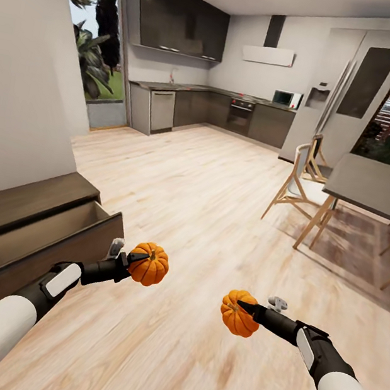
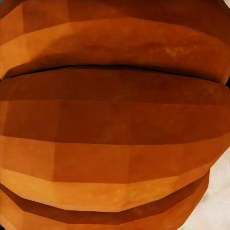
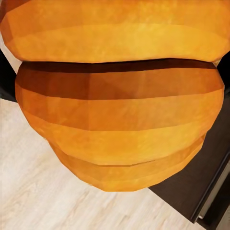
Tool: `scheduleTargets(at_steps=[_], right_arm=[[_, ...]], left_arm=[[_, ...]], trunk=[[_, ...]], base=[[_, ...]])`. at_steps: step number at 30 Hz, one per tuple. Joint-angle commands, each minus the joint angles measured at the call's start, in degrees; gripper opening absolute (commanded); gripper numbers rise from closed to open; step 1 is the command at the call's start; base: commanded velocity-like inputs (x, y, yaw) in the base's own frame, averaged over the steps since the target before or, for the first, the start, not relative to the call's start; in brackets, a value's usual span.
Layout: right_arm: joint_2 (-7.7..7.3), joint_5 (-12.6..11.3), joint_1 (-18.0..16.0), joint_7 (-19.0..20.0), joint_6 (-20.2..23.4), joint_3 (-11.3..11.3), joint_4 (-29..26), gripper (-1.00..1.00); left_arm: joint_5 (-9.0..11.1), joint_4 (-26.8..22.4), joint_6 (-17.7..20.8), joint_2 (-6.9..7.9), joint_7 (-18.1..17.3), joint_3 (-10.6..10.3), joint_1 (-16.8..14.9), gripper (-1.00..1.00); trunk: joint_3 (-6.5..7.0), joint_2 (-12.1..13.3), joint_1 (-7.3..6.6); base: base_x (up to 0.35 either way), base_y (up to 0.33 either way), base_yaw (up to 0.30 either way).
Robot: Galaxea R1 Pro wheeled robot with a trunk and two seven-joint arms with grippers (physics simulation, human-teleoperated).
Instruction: Place each of the two pumpkins and all three candles from the living room inside a cabinet in the living room (use any cabinet), then make sure every cabinet is closed, and position the cauldron so it is next to a table in the living room.
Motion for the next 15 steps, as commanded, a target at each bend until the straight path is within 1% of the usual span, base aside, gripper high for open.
scheduleTargets(at_steps=[1, 5, 9, 15], right_arm=[[0.00, -0.03, 0.00, -0.05, 0.01, 0.00, 0.00, -1.00], [0.01, -0.03, 0.00, -0.07, 0.01, 0.00, 0.00, -1.00], [0.04, -0.03, 0.00, -0.07, 0.01, 0.00, 0.00, -1.00], [0.08, 0.01, 0.00, -0.10, 0.01, 0.03, 0.00, -1.00]], left_arm=[[0.04, -0.02, 0.01, 0.00, -0.01, 0.01, 0.00, -1.00], [0.04, 0.00, 0.01, 0.00, 0.03, 0.01, 0.00, -1.00], [0.04, -0.01, 0.01, -0.02, 0.03, 0.01, 0.00, -1.00], [0.04, 0.00, 0.01, 0.00, 0.07, 0.01, 0.00, -1.00]], trunk=[[0.02, 0.00, 0.00], [0.13, 0.00, 0.00], [0.24, 0.00, 0.00], [0.37, 0.00, 0.00]], base=[[0.001, -0.001, 0.232], [0.000, -0.002, 0.264], [0.031, -0.055, 0.277], [0.117, -0.097, 0.280]])
